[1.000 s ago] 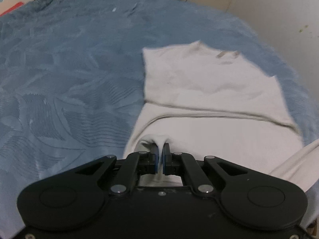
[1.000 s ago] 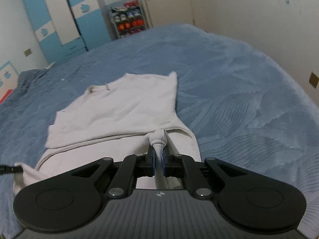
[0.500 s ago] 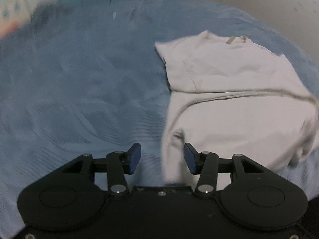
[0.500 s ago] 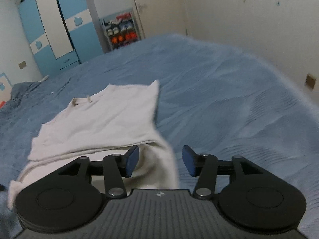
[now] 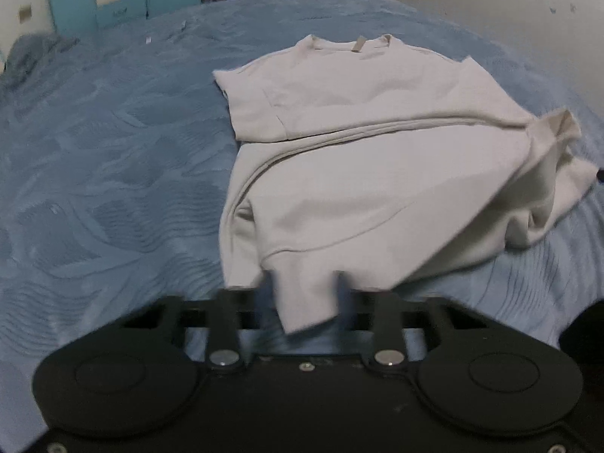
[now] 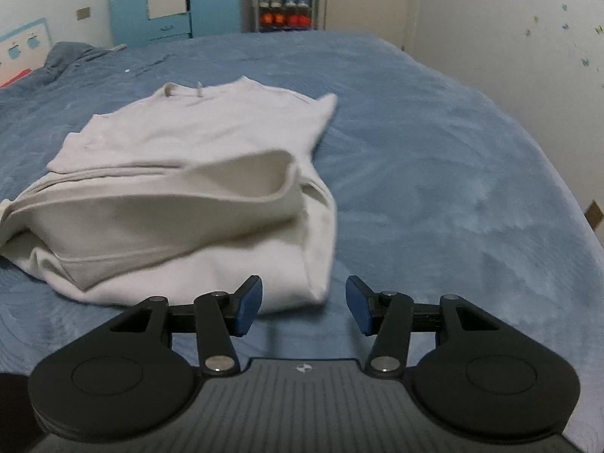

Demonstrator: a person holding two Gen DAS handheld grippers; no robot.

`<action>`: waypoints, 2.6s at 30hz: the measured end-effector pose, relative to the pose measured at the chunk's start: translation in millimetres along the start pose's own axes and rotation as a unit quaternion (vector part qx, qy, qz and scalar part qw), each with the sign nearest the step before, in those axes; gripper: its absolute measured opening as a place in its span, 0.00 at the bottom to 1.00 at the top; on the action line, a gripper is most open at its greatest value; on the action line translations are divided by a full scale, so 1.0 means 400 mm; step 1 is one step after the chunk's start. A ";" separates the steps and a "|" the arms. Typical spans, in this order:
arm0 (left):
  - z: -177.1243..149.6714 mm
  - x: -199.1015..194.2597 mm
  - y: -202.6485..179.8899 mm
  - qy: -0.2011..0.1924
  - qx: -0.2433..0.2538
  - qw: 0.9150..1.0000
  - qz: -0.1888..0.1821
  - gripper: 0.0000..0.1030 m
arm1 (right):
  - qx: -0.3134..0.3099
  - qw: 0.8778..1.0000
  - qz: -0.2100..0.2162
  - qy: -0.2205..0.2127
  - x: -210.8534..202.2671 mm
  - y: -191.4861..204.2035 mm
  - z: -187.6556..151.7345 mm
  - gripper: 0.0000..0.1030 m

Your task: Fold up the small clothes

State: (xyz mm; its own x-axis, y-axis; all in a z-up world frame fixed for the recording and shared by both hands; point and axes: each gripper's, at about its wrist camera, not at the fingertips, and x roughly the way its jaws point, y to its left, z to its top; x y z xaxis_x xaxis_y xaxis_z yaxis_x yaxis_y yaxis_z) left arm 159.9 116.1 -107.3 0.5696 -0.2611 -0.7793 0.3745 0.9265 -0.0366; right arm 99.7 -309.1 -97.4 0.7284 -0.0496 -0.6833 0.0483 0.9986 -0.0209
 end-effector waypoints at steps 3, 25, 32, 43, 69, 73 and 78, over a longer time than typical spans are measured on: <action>0.014 0.000 0.026 0.009 -0.038 0.999 -0.009 0.03 | -0.001 1.000 0.024 -0.011 0.024 0.016 0.029 0.60; 0.046 -0.026 0.052 -0.013 -0.091 0.996 0.005 0.02 | 0.028 0.998 0.039 -0.050 0.148 0.030 0.117 0.36; 0.044 -0.005 0.050 0.001 -0.095 0.995 0.007 0.02 | 0.016 0.998 0.044 -0.044 0.209 0.052 0.132 0.69; 0.132 -0.027 0.066 -0.045 -0.098 0.994 0.017 0.02 | 0.097 0.986 0.017 -0.132 0.142 0.049 0.145 0.07; 0.202 0.189 0.042 -0.029 0.050 0.998 0.000 0.39 | 0.033 0.995 -0.006 -0.099 0.257 0.046 0.100 0.46; 0.205 0.187 0.061 -0.034 0.008 0.999 -0.001 0.04 | 0.049 0.995 -0.008 -0.092 0.259 0.044 0.099 0.07; 0.217 0.093 0.050 -0.090 -0.030 0.995 0.029 0.04 | 0.044 0.988 -0.032 -0.144 0.179 0.056 0.107 0.07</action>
State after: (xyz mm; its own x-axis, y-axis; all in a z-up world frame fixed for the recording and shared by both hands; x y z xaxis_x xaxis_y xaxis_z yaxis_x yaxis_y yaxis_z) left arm 252.0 101.5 -82.7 0.7129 -0.2467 -0.6564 0.2969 0.9542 -0.0361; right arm 182.3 -290.9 -115.4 0.8852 -0.1281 -0.4473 0.1506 0.9885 0.0149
